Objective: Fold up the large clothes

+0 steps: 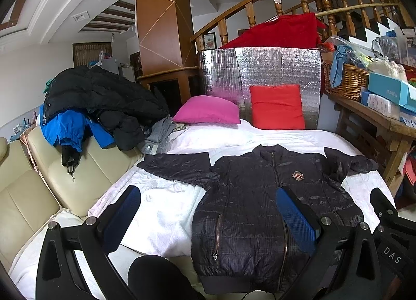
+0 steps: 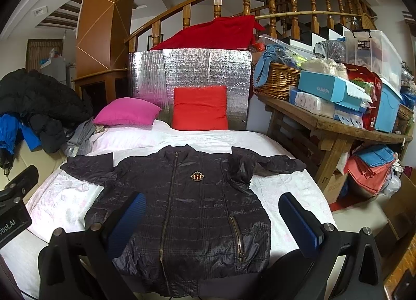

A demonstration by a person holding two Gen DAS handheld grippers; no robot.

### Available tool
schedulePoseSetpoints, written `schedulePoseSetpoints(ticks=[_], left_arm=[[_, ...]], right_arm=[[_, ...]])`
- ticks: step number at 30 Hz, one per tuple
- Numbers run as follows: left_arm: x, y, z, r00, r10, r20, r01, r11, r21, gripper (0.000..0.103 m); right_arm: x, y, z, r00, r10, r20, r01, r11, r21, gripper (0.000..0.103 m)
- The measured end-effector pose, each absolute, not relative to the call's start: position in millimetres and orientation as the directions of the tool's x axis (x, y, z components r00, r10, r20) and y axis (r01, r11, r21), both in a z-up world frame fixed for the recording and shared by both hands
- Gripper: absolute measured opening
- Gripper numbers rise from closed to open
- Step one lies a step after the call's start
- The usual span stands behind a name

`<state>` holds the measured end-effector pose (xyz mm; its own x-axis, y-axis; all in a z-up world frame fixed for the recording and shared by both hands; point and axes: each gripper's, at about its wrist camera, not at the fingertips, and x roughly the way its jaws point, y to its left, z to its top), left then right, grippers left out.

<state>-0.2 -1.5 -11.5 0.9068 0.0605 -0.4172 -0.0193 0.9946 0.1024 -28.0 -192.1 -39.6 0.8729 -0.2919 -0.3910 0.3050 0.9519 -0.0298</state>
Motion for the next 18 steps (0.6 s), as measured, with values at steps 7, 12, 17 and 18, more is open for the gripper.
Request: schedulePoseSetpoints(ticks=[7, 12, 17, 18], left_arm=[[30, -1, -27, 0.873, -0.001, -0.488, 0.033, 0.998, 0.058, 0.103], [96, -3, -62, 0.779, -0.073, -0.623, 0.085, 0.996, -0.011, 0.103], [175, -7, -99, 0.701, -0.042, -0.712, 0.038, 0.999, -0.022, 0.103], [190, -8, -103, 0.698, -0.037, -0.715, 0.022, 0.999, -0.031, 0.103]], right_arm=[[-14, -199, -47, 0.851, -0.294, -0.435, 0.309, 0.950, -0.038, 0.103], [16, -233, -60, 0.840, -0.264, -0.474, 0.303, 0.953, 0.006, 0.103], [59, -303, -81, 0.816, -0.225, -0.532, 0.344, 0.929, 0.134, 0.103], [69, -324, -87, 0.813, -0.218, -0.541, 0.361, 0.916, 0.174, 0.103]])
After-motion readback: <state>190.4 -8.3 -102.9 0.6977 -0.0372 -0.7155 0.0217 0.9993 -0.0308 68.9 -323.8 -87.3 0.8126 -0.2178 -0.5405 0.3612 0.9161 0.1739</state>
